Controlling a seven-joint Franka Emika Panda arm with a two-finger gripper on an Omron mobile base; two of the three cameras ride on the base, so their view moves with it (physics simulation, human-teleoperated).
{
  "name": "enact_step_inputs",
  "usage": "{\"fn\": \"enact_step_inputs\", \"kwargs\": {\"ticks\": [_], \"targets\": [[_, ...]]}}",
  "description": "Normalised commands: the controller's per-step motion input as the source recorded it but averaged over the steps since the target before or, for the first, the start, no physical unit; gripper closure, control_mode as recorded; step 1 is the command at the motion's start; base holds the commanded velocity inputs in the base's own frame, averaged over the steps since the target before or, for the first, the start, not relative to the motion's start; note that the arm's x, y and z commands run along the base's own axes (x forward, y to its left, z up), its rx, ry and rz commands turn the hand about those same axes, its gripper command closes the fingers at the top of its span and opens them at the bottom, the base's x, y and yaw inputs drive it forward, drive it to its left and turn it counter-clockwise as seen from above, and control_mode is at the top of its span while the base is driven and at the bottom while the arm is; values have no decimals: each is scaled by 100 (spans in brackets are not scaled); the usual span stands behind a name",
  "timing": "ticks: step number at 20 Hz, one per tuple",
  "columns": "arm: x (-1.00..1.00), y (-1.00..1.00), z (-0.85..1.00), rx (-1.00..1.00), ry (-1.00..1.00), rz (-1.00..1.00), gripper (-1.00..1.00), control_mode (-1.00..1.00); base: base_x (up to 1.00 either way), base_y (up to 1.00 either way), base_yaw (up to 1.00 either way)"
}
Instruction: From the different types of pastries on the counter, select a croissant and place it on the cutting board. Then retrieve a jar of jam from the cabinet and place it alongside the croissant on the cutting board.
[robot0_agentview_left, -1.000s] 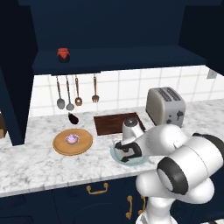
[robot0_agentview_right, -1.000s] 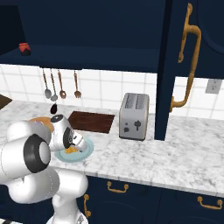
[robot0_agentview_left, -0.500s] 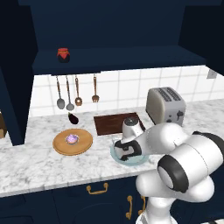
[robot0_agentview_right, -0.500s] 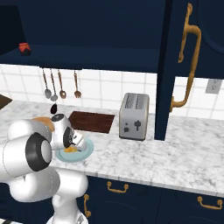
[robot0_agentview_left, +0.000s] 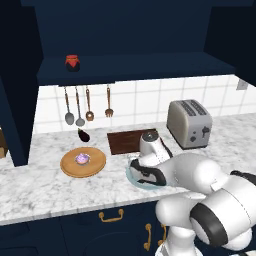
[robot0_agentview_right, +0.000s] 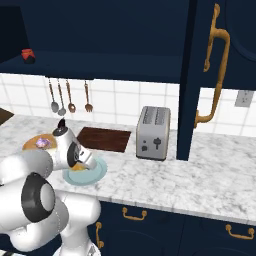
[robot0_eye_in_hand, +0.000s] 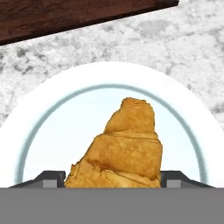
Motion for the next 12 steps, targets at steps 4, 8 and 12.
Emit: {"fn": "enact_step_inputs", "kwargs": {"ticks": [4,8,12], "targets": [[-39,0,87,0,-15,0,100,-100,0,0,0],[-42,0,86,0,-14,0,100,-100,0,0,0],[-49,0,82,0,-15,0,100,-100,0,0,0]]}}
